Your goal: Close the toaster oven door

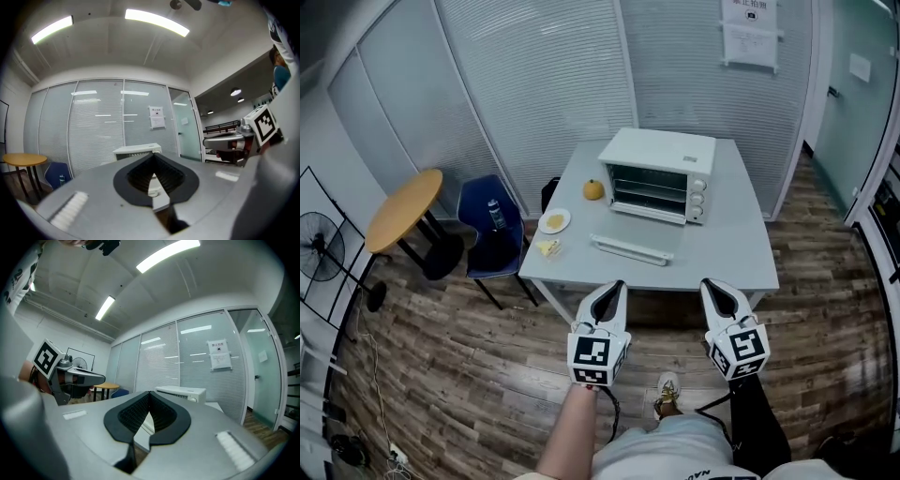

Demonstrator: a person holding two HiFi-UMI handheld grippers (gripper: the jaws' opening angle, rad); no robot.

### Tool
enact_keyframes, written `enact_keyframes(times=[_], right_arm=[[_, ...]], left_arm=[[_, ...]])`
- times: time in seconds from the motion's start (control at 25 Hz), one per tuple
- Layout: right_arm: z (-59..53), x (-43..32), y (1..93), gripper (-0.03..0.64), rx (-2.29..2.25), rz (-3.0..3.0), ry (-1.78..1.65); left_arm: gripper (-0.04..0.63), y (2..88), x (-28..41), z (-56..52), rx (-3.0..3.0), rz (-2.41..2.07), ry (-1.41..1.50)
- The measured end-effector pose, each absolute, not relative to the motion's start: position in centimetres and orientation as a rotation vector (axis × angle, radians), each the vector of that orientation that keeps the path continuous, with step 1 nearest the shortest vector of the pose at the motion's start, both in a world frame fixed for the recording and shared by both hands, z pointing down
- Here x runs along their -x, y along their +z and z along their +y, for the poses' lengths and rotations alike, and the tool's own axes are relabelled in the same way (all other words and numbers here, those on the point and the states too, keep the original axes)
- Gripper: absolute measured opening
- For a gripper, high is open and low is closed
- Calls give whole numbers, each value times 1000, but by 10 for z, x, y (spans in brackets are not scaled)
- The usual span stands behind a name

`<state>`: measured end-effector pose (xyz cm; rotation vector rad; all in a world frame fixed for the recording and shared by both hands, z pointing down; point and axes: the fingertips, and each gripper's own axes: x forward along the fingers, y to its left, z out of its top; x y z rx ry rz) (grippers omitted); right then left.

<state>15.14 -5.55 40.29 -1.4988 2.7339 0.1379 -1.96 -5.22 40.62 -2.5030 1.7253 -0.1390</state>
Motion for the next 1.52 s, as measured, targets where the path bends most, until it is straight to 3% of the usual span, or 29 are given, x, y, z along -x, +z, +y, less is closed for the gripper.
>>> enact_keyframes(times=[0.8,1.52], right_arm=[[-285,-140,392,3,1442,2723,139],[-333,-127,395,3,1457,2683,78]], left_arm=[[54,401,9,-262,2483,1680,-145],[54,402,20,-312,2495,1615,-200]])
